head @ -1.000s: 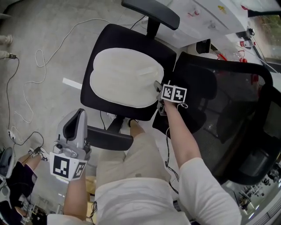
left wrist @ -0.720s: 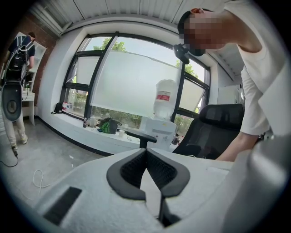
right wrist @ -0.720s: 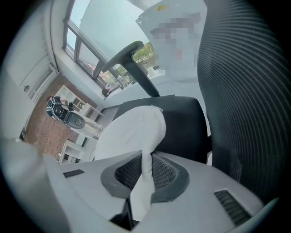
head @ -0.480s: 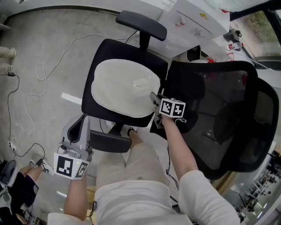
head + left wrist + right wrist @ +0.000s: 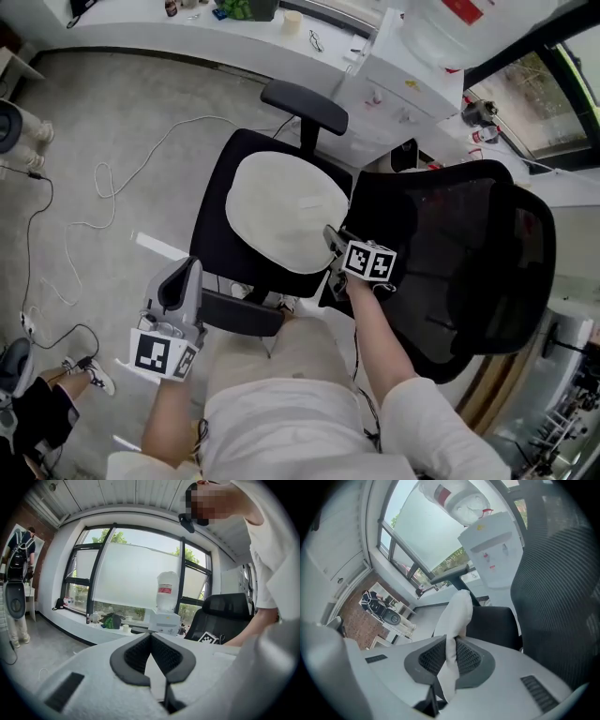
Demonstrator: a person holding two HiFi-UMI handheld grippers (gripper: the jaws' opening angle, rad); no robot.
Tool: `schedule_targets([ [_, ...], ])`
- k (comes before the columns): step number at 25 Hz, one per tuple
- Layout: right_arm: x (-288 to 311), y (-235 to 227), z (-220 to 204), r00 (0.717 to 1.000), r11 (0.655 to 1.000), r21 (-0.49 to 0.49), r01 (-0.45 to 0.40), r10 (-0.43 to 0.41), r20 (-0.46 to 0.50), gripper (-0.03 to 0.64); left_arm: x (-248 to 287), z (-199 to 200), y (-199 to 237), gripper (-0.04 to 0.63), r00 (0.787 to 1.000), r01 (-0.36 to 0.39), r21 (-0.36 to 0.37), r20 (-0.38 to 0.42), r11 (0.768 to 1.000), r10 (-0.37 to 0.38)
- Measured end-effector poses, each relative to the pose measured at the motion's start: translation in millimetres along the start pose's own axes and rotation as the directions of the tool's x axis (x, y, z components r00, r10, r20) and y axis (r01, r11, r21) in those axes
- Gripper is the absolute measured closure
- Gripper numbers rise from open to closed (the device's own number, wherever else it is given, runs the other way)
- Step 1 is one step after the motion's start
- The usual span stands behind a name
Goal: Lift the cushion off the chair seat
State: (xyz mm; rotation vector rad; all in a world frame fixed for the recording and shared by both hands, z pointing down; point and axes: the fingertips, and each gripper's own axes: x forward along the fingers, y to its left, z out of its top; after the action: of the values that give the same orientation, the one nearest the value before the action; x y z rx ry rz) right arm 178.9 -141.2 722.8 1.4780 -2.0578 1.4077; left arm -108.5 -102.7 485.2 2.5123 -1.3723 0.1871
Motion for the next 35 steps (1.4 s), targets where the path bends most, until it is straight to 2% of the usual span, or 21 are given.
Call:
schedule_targets([
  [9,-31,55,51,0.996,0.996,-0.087,-0.028,0.035,0.086,0.575,-25,48,14,0.578,0.997,-0.043,0.092,0.061,0.995,0.038],
  [14,-61,79,69,0.989,0.993,-0.113,-0.031,0.047,0.141,0.575,-30,74,20,0.578,0.993,-0.063,0.119,0.11,0.991,0.05],
  [18,-85,94,87,0.978,0.994,-0.105,-0.036,0.057,0.202,0.576,-30,95,24,0.578,0.987,-0.072,0.134,0.151,0.988,0.051],
  [23,-114,125,124,0.954,0.989,-0.142,-0.047,0.087,0.286,0.575,-33,124,33,0.578,0.976,-0.088,0.15,0.212,0.985,0.055],
  [28,-151,161,178,0.905,0.978,-0.197,-0.071,0.146,0.399,0.575,-40,158,42,0.578,0.957,-0.122,0.169,0.281,0.978,0.071],
  [35,-218,209,246,0.794,0.963,-0.26,-0.073,0.214,0.569,0.575,-66,201,57,0.578,0.927,-0.176,0.194,0.362,0.965,0.096],
])
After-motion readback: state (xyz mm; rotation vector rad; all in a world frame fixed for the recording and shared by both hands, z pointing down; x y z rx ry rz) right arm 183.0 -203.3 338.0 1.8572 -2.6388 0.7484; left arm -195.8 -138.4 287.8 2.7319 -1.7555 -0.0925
